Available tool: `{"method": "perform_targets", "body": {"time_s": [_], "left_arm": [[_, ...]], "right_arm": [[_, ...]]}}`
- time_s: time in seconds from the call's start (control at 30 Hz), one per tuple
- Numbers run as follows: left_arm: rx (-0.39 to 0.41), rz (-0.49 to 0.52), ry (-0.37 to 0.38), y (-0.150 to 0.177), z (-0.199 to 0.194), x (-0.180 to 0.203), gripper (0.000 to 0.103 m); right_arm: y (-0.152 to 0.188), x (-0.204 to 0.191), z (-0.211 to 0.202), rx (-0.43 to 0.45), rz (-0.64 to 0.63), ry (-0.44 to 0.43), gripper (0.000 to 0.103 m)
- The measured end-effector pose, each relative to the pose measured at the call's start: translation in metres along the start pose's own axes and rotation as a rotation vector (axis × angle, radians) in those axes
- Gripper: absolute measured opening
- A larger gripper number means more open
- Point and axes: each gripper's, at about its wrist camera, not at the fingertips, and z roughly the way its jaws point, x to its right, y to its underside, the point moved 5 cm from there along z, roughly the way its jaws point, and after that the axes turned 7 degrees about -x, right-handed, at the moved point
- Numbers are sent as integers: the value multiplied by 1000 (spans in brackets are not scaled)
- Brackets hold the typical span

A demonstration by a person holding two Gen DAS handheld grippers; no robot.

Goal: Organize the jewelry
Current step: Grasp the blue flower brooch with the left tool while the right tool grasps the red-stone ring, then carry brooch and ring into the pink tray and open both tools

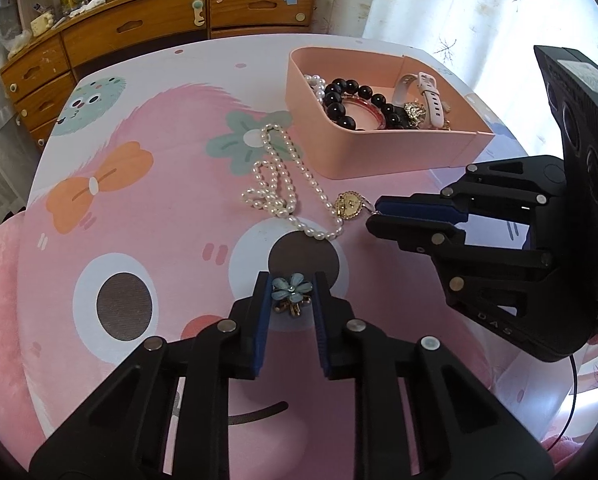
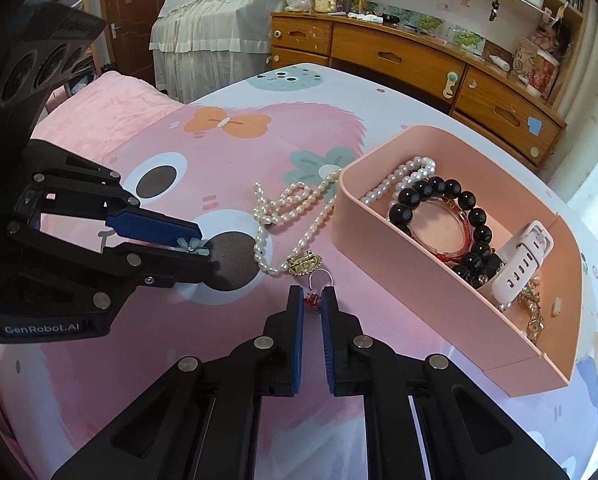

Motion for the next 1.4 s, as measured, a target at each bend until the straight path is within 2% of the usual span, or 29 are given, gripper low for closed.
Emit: {"method": "perform_targets", "body": {"time_s": [0.27,0.37,0.53,0.73,1.1,1.4], "left_arm": [[46,-52,-5,-6,-14,-4,17],[62,-88,-15,-11,-21,-4,17],[102,-147,13,-26,-35,4,17],[154,-160,15,-47,-52,23,17],[218,-119,-4,-95,-65,53,17],[227,-134,3,-134,-62,64,17]], "right_arm": [[3,3,-17,16,50,-15,9],[4,8,-33,38,83,-14,9],[6,22,-61,74,165,-29,9],[15,46,-94,109,259,-33,9],[25,88,-152,162,313,0,9],[35,135,-166,162,399,36,9]]}}
